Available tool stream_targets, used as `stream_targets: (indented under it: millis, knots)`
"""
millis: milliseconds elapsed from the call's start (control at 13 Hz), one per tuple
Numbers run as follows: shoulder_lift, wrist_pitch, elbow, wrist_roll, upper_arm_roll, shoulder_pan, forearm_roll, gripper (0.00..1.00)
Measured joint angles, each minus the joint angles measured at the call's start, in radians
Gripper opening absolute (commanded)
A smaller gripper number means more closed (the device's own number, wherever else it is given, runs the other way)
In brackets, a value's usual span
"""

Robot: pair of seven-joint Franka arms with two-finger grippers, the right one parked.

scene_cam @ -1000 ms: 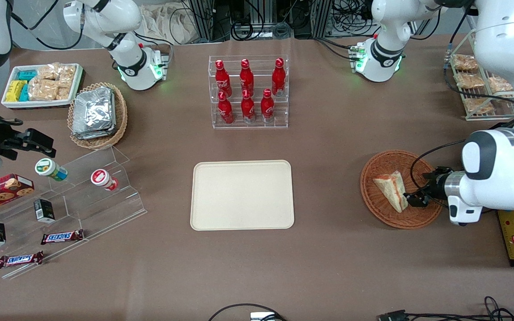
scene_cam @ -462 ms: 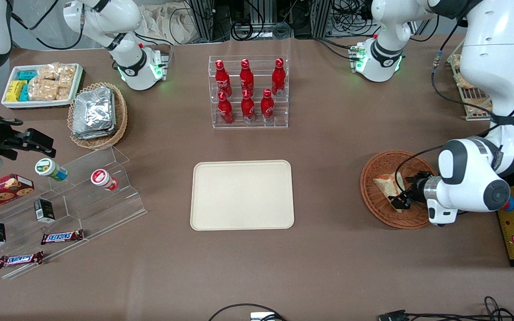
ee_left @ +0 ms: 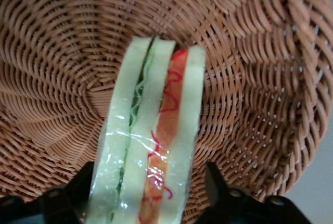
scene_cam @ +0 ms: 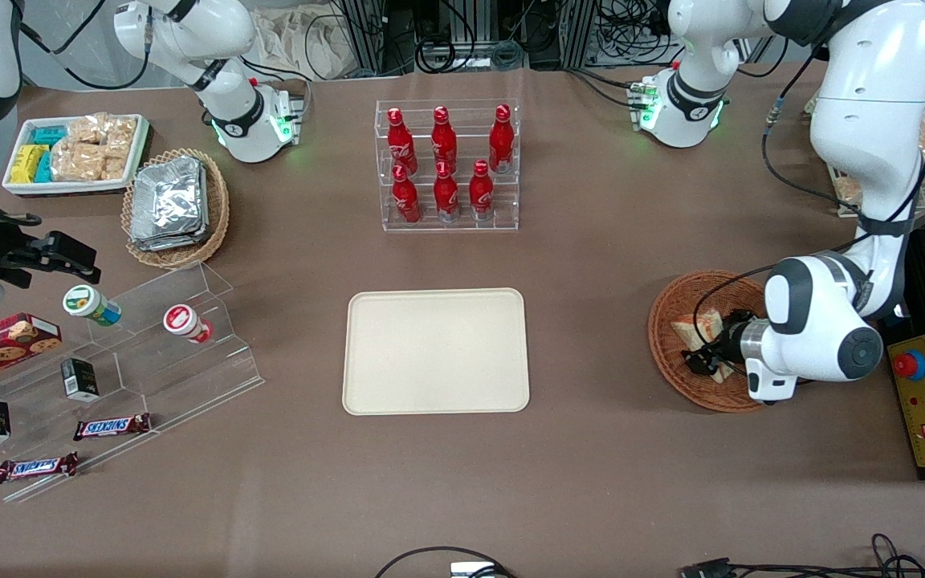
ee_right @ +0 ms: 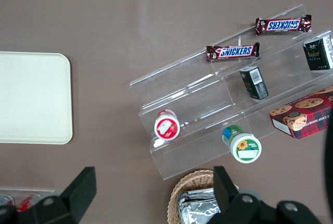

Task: Place sandwich from basket to tray
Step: 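Close the left gripper on the sandwich and lift it, then carry the held sandwich from the basket over the cream tray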

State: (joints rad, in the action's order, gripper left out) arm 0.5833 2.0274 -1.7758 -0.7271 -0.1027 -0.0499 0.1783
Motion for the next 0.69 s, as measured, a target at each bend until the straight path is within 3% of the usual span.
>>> stream_targets:
  millis: [308,538,692]
  knots:
    - [-0.023,-0.006,0.003,0.004,0.000,0.002,0.000,0.00]
    - [-0.118,-0.096,0.037,0.105,-0.012,0.031,-0.007,0.00]
    - [-0.170,-0.149,0.097,0.217,-0.023,0.131,-0.081,0.00]
